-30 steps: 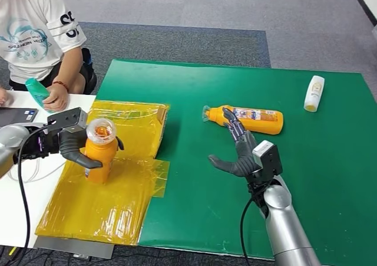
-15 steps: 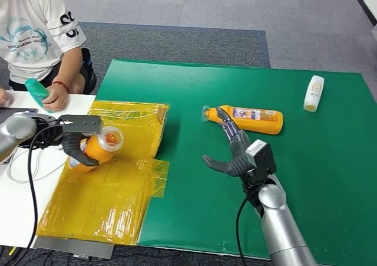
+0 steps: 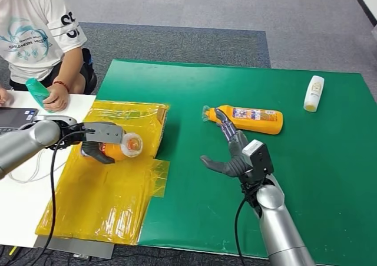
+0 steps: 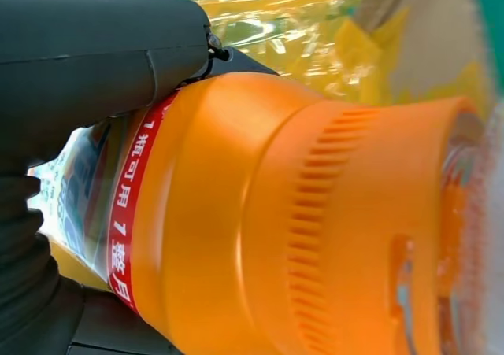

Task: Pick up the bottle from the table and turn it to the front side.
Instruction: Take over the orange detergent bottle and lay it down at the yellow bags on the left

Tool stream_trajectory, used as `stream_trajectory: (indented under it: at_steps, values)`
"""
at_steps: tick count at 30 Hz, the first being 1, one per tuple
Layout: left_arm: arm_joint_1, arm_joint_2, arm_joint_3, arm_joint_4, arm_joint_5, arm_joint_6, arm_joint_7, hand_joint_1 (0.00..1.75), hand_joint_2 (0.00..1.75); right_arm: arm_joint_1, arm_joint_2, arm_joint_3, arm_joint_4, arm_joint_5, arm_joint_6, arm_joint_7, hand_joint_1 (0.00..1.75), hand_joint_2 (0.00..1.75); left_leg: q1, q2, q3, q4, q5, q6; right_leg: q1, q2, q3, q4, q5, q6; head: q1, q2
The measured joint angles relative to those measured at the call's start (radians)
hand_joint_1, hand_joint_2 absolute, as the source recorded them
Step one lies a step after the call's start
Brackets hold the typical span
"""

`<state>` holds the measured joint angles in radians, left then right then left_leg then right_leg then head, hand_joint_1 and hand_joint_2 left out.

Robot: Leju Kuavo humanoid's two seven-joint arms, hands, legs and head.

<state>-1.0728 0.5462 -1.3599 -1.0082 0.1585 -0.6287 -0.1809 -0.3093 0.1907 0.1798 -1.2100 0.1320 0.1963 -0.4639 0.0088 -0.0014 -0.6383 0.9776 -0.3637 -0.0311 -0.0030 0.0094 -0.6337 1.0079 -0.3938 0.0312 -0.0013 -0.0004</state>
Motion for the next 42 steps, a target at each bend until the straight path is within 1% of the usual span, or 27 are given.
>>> stream_trajectory:
  at_steps: [8, 10, 13, 21, 24, 27, 30, 35, 42]
  values:
    - [0.019, -0.111, 0.067, -0.001, 0.047, -0.015, 0.000, 1.75, 1.75, 0.000, 0.007, 0.015, 0.000, 0.004, -0.008, 0.002, 0.00, 1.75, 0.000, 0.000, -0.001, 0.000, 0.000, 0.001, 0.000, -0.001, 0.000, 0.000, 0.001, 0.001, 0.000, 0.000]
    - [0.023, -0.131, 0.086, -0.004, 0.073, -0.029, 0.006, 1.75, 1.75, 0.000, 0.008, 0.019, 0.001, 0.004, -0.008, 0.002, 0.00, 1.75, 0.000, 0.000, -0.001, 0.000, 0.000, 0.001, 0.000, 0.000, 0.000, 0.000, 0.001, 0.001, 0.000, 0.000]
    - [0.028, -0.147, 0.109, -0.007, 0.108, -0.048, 0.015, 1.75, 1.75, 0.000, 0.008, 0.023, 0.002, 0.003, -0.009, 0.002, 0.00, 1.75, 0.000, 0.000, -0.001, 0.000, 0.000, 0.001, 0.000, 0.001, -0.001, 0.000, 0.001, 0.000, 0.000, 0.000]
    - [0.044, -0.152, 0.140, -0.007, 0.179, -0.097, 0.017, 1.75, 1.75, -0.002, 0.008, 0.031, 0.006, -0.009, -0.009, 0.002, 0.00, 1.75, 0.000, 0.000, -0.002, 0.000, 0.001, 0.000, 0.000, 0.001, -0.002, 0.000, 0.001, 0.000, 0.000, 0.000]
    - [0.045, -0.151, 0.141, -0.004, 0.218, -0.145, 0.028, 1.75, 1.75, -0.004, 0.008, 0.032, 0.011, -0.016, -0.007, 0.004, 0.00, 1.75, 0.000, 0.000, -0.002, 0.000, 0.001, 0.000, 0.000, 0.001, -0.002, 0.000, 0.001, 0.000, 0.000, 0.000]
    - [0.042, -0.146, 0.136, 0.004, 0.290, -0.209, 0.062, 1.75, 1.75, -0.010, 0.008, 0.036, 0.017, -0.025, -0.003, 0.006, 0.00, 1.75, 0.000, 0.000, -0.002, 0.000, 0.001, 0.000, 0.000, 0.001, -0.002, 0.000, 0.001, 0.000, 0.000, 0.000]
    - [0.034, -0.136, 0.125, 0.011, 0.373, -0.247, 0.092, 1.75, 1.75, -0.020, 0.008, 0.041, 0.024, -0.031, -0.002, 0.011, 0.00, 1.75, 0.000, 0.000, -0.002, 0.000, 0.001, 0.000, 0.000, 0.001, -0.002, 0.000, 0.001, 0.000, 0.000, 0.000]
    - [0.015, -0.124, 0.091, 0.021, 0.425, -0.254, 0.113, 1.75, 1.75, -0.035, 0.008, 0.050, 0.035, -0.040, -0.005, 0.019, 0.00, 1.75, 0.000, 0.000, -0.002, 0.000, 0.001, 0.000, 0.000, 0.001, -0.002, 0.000, 0.001, 0.000, 0.000, 0.000]
    - [0.000, -0.120, 0.039, 0.033, 0.390, -0.222, 0.125, 1.75, 1.75, -0.039, 0.007, 0.057, 0.044, -0.045, -0.017, 0.025, 0.00, 1.75, 0.000, 0.000, -0.002, 0.000, 0.001, 0.000, 0.000, 0.001, -0.003, 0.000, 0.002, 0.000, 0.000, 0.000]
